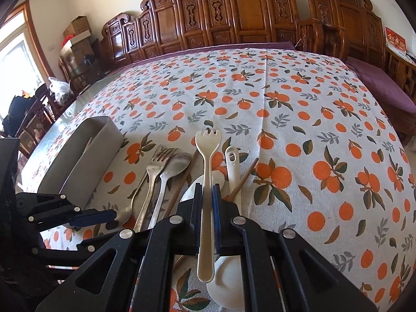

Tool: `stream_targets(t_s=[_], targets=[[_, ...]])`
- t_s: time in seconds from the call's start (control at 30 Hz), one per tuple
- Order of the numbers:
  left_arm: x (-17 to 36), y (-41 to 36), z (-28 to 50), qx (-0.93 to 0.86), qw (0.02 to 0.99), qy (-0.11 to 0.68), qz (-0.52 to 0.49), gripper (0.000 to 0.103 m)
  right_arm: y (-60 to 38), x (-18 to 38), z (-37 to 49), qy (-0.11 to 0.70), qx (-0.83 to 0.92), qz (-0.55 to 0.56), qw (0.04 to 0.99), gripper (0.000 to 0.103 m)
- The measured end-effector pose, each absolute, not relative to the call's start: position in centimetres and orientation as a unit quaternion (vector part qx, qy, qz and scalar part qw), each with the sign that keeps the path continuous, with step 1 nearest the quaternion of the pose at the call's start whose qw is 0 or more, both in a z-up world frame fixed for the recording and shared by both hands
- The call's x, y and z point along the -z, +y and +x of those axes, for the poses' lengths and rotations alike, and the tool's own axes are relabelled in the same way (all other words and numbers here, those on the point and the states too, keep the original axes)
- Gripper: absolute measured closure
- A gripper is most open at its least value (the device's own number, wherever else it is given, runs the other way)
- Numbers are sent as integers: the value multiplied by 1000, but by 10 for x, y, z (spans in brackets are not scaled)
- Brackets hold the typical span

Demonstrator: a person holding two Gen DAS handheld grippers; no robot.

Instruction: Organize utensils

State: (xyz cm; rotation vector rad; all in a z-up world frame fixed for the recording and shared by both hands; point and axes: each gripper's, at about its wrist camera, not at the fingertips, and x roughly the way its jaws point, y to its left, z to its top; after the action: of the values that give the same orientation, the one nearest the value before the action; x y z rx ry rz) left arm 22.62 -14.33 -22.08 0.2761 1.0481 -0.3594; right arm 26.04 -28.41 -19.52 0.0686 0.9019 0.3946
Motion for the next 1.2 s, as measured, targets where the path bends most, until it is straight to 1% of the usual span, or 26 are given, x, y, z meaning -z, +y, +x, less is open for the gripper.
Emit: stream_targets(t_s=[0.13,0.23,0.3,0.43,0.6,0.77,1.2], targets=[[223,-136,230,166,840,504,118,84,-284,195,260,433,-190,32,880,94],[222,-133,231,170,839,505,109,90,-285,196,261,433,-191,30,880,94],[220,-132,231,173,840,502,107,96,-284,196,260,434,-191,28,880,94],[212,-128,229,171,845,495,105,102,-283,196,260,433,-191,25,880,94],[206,-118,226,173,846,498,86,103,-281,196,260,433,-193,22,880,94],[194,-107,221,176,855,484,71,103,-277,195,258,432,-196,19,880,94],[141,-91,200,191,877,438,56,103,-256,182,245,421,-220,21,880,94]])
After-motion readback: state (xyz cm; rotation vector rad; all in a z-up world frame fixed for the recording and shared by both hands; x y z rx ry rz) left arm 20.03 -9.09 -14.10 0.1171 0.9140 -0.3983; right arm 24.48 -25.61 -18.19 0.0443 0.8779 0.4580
